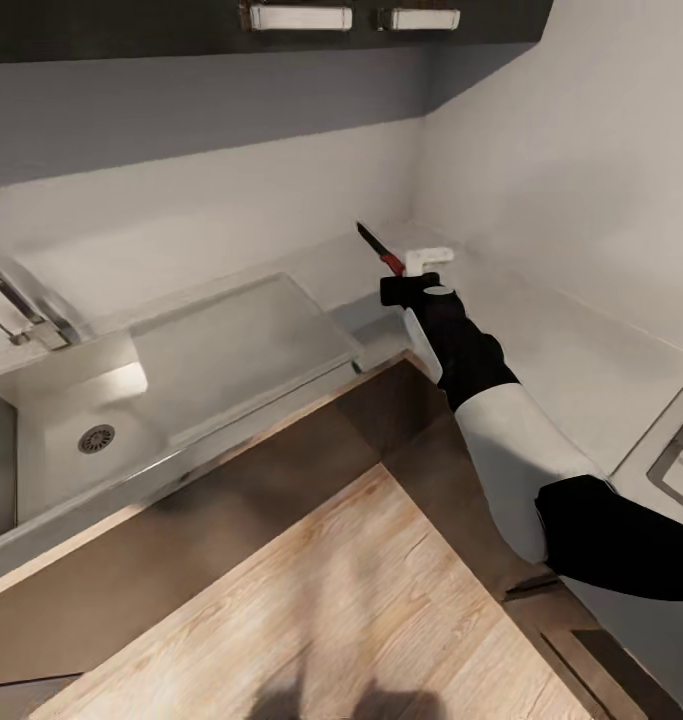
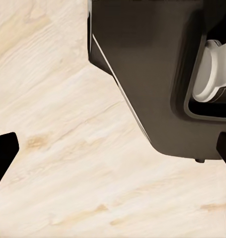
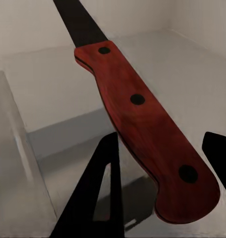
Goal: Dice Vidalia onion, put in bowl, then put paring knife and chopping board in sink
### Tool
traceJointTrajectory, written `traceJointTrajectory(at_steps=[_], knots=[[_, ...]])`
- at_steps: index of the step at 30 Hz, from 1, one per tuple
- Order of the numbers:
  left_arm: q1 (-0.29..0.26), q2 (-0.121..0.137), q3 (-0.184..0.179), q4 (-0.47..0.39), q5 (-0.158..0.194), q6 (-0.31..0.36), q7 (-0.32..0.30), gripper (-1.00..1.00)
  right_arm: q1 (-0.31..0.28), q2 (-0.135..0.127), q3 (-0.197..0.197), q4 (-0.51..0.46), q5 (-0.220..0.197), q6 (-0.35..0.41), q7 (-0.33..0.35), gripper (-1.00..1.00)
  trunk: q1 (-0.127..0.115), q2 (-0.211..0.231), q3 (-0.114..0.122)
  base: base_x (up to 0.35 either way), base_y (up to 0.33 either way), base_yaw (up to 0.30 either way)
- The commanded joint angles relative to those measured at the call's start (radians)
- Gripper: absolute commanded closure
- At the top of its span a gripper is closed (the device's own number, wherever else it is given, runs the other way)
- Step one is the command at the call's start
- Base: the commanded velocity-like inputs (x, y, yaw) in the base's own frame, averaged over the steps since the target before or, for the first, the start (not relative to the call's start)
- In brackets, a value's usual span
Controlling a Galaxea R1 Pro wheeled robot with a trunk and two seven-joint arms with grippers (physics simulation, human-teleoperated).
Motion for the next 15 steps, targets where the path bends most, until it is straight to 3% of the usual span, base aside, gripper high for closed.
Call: traceJointTrajectory(at_steps=[1,5,15], knots=[[0.001,0.001,-0.006,-0.002,0.010,-0.001,-0.001,-1.00,-0.001,0.000,0.003,-0.001,-0.001,0.006,-0.006,1.00,0.000,-0.002,-0.001,-0.318,0.127,0.245],[0.001,0.001,-0.006,-0.002,0.010,-0.001,-0.001,-1.00,-0.001,0.000,0.003,-0.001,-0.001,0.006,-0.005,1.00,0.000,-0.002,0.002,-0.308,0.155,0.192],[0.001,0.001,-0.006,-0.003,0.010,-0.001,-0.001,-1.00,-0.001,0.000,0.005,0.003,-0.002,0.007,-0.005,1.00,0.000,-0.002,0.003,-0.300,0.171,0.021]])
